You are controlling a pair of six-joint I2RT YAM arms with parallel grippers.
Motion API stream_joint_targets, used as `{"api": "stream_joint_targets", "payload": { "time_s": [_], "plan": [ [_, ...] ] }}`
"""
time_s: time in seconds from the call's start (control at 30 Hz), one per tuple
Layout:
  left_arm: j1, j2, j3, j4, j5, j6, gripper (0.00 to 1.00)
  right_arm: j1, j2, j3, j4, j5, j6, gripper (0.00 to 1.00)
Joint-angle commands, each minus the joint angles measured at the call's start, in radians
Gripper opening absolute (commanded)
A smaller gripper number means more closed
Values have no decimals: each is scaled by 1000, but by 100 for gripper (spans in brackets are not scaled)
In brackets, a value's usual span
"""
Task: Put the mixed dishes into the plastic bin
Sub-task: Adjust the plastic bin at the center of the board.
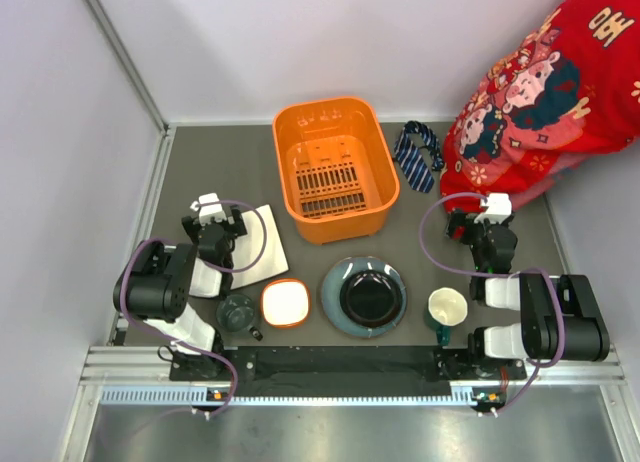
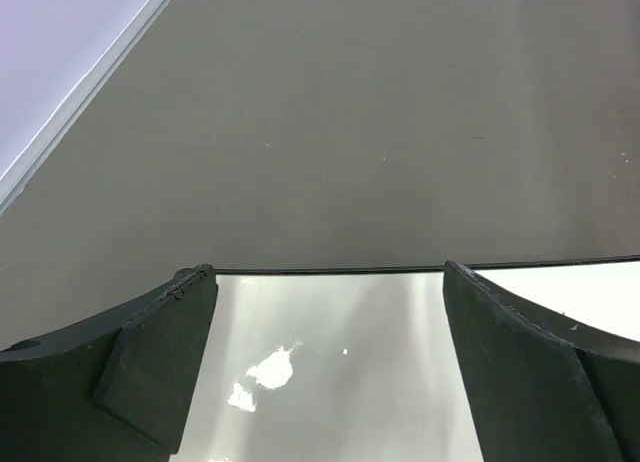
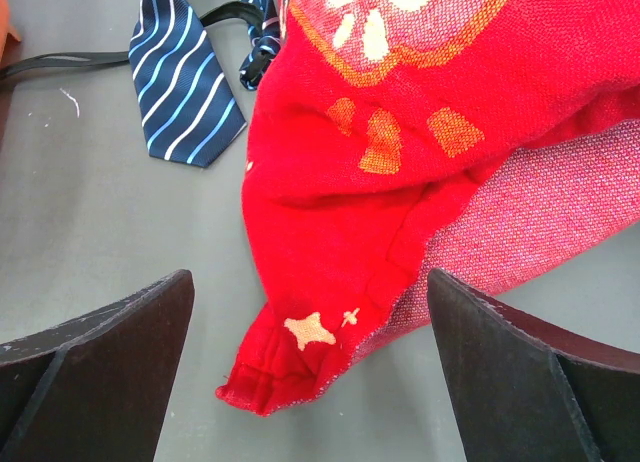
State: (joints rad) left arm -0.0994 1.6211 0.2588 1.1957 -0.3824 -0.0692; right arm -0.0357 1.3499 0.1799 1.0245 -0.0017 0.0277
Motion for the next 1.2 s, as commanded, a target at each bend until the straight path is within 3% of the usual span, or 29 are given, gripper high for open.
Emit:
{"api": "stream_joint_targets", "payload": {
  "time_s": [0.0, 0.7, 0.9, 0.93, 1.03, 1.17],
  "plan": [
    [4, -15, 16, 44, -1, 2, 99, 11, 3, 30, 36, -1, 1, 99],
    [3, -20, 8, 60, -3, 6, 99, 11, 3, 33, 32, -3, 3, 99],
    [0, -92, 17, -9, -1, 23, 99, 11, 3, 32, 36, -3, 3, 99],
    [0, -114, 25, -90, -15, 17, 99, 11, 0, 32, 29, -1, 3, 99],
    [0, -197, 79, -245, -46, -3, 99, 11, -27, 79, -64, -3, 0, 99],
    [-13, -329, 105, -333, -101, -46, 99, 22, -26, 267, -428, -32, -8, 99]
  ]
}}
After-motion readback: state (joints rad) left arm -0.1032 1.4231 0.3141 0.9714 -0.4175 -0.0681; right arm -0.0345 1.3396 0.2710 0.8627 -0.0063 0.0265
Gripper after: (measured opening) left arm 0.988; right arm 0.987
